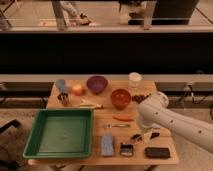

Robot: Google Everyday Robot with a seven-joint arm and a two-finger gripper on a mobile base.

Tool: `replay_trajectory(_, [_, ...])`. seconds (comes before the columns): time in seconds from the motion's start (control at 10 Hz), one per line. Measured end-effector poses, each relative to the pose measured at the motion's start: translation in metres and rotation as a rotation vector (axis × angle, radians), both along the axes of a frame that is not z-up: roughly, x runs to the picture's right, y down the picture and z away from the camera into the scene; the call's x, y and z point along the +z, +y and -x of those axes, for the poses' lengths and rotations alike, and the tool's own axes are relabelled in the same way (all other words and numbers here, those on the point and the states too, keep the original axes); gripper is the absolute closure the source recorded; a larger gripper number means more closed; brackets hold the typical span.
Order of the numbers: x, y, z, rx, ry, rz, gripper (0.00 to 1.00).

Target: Place brush in red bowl

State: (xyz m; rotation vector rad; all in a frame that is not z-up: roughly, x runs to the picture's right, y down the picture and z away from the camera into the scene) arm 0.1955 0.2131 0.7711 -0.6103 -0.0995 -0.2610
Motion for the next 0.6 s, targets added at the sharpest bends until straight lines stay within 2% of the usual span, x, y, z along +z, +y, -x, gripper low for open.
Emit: replay_trajectory(0.6, [0.015, -0.01, -0.039, 0.029, -0.022, 0.006, 0.2])
